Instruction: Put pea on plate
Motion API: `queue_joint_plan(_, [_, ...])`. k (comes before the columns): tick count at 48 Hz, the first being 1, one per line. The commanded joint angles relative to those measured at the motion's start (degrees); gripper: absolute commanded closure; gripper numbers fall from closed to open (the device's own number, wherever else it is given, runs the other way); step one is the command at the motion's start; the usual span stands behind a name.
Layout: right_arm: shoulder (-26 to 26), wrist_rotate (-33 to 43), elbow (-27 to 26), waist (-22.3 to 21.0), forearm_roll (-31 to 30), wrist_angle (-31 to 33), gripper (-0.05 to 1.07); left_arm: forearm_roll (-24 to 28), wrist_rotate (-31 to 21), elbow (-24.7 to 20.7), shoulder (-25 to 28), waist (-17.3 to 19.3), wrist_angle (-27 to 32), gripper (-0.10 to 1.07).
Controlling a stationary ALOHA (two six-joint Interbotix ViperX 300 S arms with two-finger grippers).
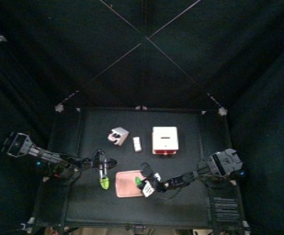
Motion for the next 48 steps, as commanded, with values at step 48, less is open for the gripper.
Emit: queue_joint_plan(48, [0.35,-0.26,-2.20,-1.85,-4.04,-0.18,0.09,0.00,0.09,-0.35,-0.18,-0.09,-0.35,0.59])
